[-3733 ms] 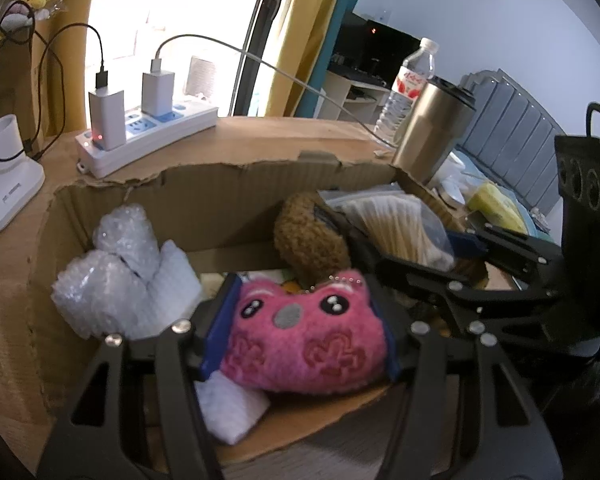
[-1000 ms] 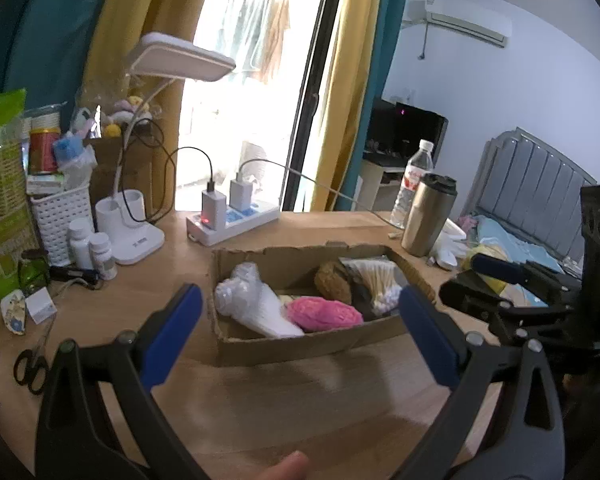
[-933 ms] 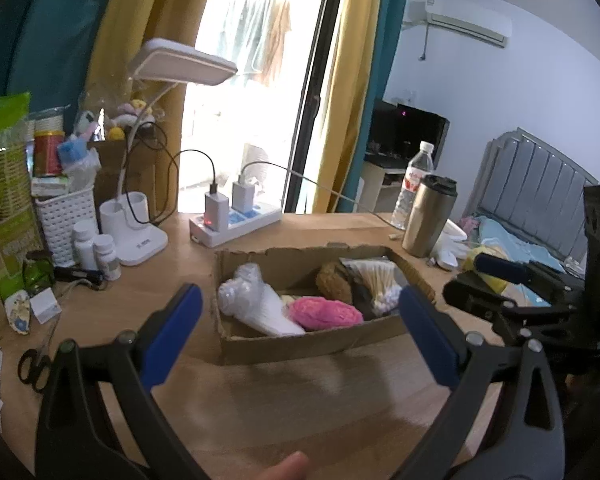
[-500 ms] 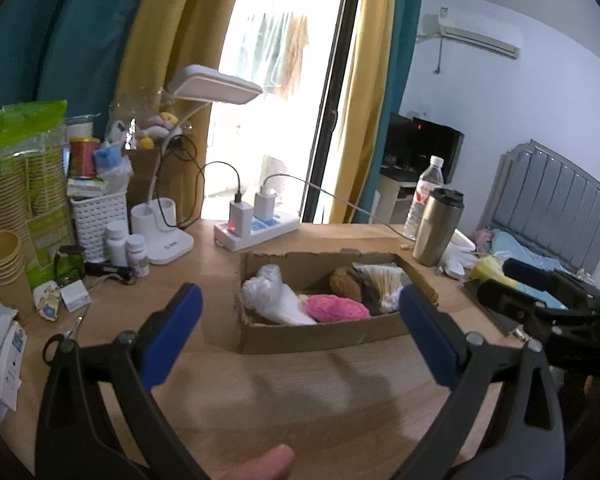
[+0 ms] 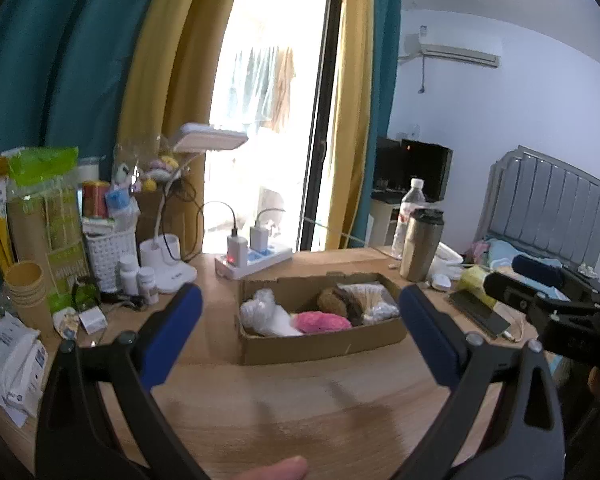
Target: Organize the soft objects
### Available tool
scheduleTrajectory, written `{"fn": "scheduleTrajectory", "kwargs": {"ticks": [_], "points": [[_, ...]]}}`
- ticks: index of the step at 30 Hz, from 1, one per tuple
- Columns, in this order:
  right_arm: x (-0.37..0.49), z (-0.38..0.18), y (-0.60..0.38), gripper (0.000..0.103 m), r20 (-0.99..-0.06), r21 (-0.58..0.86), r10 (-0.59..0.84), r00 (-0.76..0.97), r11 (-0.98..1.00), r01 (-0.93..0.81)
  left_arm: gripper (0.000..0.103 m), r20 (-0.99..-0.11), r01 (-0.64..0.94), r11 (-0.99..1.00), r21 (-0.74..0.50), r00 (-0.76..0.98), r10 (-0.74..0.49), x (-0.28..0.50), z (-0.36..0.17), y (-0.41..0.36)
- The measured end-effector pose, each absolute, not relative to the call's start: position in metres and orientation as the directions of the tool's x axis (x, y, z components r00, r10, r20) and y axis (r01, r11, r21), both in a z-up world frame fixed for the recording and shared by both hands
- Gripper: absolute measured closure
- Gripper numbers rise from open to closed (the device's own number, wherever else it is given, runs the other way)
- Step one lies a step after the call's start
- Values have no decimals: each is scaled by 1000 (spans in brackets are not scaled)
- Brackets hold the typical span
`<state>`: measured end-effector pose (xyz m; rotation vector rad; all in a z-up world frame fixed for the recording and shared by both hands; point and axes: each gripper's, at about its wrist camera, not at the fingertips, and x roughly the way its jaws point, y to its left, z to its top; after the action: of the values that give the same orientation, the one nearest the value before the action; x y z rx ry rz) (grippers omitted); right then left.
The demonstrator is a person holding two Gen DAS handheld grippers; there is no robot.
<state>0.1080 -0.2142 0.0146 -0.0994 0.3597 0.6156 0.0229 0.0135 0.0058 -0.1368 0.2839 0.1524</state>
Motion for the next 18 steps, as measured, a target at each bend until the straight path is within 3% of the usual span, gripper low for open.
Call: {"fn": "scheduleTrajectory", "kwargs": {"ticks": [9, 18], "points": [[86, 33, -232, 21, -276, -28, 500, 821, 849, -527, 3, -217, -115, 992, -58, 971, 100, 0, 26, -4], [76, 48, -250, 21, -229, -30, 464, 856, 875, -483, 3, -198, -88, 992, -95, 978, 68, -12, 43, -4]]}}
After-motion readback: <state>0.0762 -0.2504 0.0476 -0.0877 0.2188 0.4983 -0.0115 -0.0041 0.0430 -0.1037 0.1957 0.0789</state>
